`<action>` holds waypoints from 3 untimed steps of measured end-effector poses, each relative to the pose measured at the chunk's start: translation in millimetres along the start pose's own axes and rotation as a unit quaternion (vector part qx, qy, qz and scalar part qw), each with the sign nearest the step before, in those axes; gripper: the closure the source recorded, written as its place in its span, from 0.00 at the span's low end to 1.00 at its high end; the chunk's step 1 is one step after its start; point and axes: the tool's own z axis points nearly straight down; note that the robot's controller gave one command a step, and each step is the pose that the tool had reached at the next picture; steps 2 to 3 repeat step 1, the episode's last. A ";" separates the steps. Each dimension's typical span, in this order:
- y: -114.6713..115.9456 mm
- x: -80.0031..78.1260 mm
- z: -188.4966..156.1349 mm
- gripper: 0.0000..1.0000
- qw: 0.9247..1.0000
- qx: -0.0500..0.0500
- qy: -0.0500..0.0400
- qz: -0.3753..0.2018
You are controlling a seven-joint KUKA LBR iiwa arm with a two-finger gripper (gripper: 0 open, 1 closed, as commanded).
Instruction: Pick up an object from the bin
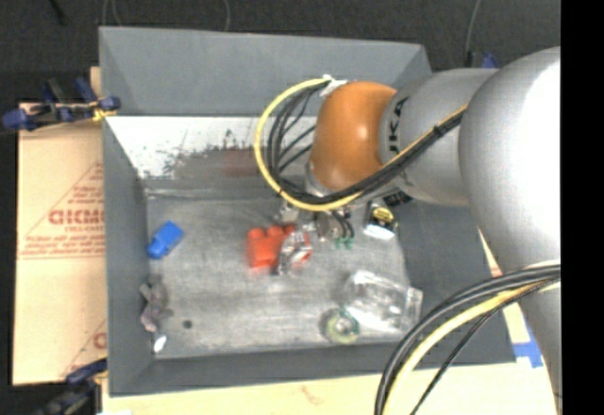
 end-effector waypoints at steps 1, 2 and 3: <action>16.3 -14.7 -205.4 1.00 0.991 -0.001 0.005 -0.135; 16.3 -14.7 -205.4 1.00 0.991 -0.001 0.005 -0.135; 16.3 -14.7 -205.4 1.00 0.991 -0.001 0.005 -0.135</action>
Offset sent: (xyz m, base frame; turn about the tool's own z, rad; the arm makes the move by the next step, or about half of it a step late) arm 0.0061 0.0178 0.1998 -0.2713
